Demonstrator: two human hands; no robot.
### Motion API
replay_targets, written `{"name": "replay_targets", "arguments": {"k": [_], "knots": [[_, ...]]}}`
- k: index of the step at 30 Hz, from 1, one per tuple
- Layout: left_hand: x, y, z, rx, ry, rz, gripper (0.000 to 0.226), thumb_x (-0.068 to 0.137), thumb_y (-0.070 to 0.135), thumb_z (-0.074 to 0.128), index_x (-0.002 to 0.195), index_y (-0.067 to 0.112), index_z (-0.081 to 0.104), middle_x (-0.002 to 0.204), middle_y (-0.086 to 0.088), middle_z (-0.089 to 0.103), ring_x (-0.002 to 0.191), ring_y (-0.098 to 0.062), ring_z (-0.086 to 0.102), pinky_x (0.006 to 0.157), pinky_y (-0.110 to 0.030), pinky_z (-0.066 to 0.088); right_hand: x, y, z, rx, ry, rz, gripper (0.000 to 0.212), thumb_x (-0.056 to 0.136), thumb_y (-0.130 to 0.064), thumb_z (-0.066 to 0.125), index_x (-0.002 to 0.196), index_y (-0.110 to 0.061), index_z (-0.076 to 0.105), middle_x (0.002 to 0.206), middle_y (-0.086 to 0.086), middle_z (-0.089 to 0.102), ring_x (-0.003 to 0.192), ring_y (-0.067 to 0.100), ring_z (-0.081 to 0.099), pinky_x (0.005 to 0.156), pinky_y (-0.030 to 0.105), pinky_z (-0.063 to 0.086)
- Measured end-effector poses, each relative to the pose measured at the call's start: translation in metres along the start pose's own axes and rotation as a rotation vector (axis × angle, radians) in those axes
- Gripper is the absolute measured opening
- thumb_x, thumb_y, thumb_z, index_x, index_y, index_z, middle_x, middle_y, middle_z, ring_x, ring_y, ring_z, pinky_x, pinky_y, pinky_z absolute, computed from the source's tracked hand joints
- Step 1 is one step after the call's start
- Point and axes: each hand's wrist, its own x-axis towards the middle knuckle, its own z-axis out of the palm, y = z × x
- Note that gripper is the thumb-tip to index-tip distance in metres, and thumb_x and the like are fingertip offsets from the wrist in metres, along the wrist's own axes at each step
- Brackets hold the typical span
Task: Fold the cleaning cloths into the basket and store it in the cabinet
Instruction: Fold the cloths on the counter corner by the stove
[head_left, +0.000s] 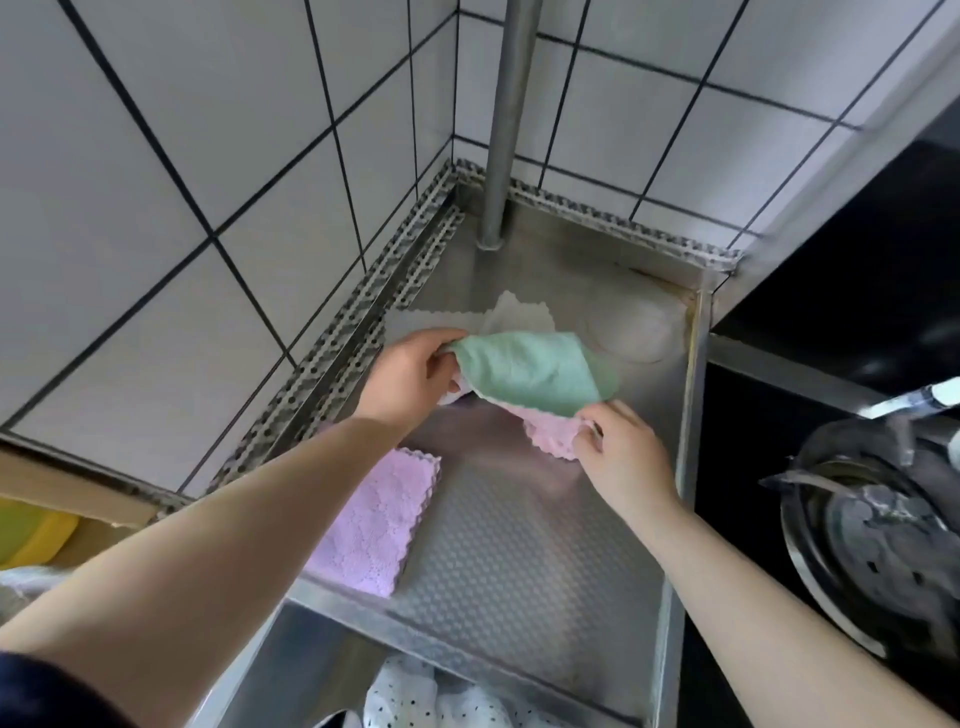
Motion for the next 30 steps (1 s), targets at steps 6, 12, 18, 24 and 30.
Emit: {"name": "replay_targets", "arguments": {"k": [6,12,18,24,30], "knots": [[0.037,0.03,-0.028,0.095,0.039,0.142,0.032,0.088,0.004,0.056,0.118,0.011,0.064,0.112,-0.007,0.066,0.099,-0.022,0.062,0.087,-0.028,0.048,0.039,-0.009,-0.072,0.023,0.175,-0.078,0.02,0.086,-0.009,0.052,0.102,-0.01,0.065,0.099,0.006,0.063,0.091,0.026,0.057,0.073,0.032,0.041],[0.076,0.071,-0.075,0.352,0.015,0.447,0.013,0.083,0.012,0.068,0.096,0.01,0.069,0.086,-0.005,0.065,0.079,-0.022,0.061,0.069,-0.024,0.04,0.074,-0.011,-0.142,-0.202,0.304,-0.246,0.024,0.09,-0.01,0.05,0.107,-0.013,0.067,0.107,0.007,0.067,0.098,0.029,0.061,0.083,0.035,0.048],[0.101,0.111,-0.103,0.521,0.042,0.503,0.011,0.086,0.022,0.063,0.085,0.012,0.064,0.085,-0.002,0.058,0.077,-0.024,0.059,0.063,-0.033,0.047,0.092,-0.022,-0.191,-0.255,0.313,-0.154,0.025,0.098,-0.023,0.042,0.112,-0.02,0.061,0.091,0.008,0.07,0.076,0.028,0.064,0.066,0.035,0.052],[0.12,0.162,-0.118,0.491,0.084,0.464,0.01,0.092,0.015,0.05,0.089,0.01,0.058,0.085,-0.001,0.056,0.082,-0.023,0.057,0.064,-0.031,0.038,0.113,-0.041,-0.221,0.462,0.244,0.151,0.028,0.1,-0.015,0.035,0.12,-0.015,0.053,0.114,0.001,0.054,0.085,0.024,0.068,0.078,0.038,0.056],[0.107,0.186,-0.126,0.479,0.192,0.494,0.013,0.093,0.015,0.052,0.096,0.01,0.064,0.093,-0.004,0.06,0.084,-0.023,0.057,0.067,-0.031,0.043,0.085,-0.039,-0.239,0.257,0.307,0.034,0.028,0.1,-0.019,0.035,0.119,-0.012,0.055,0.109,-0.001,0.053,0.095,0.014,0.048,0.077,0.028,0.035]]}}
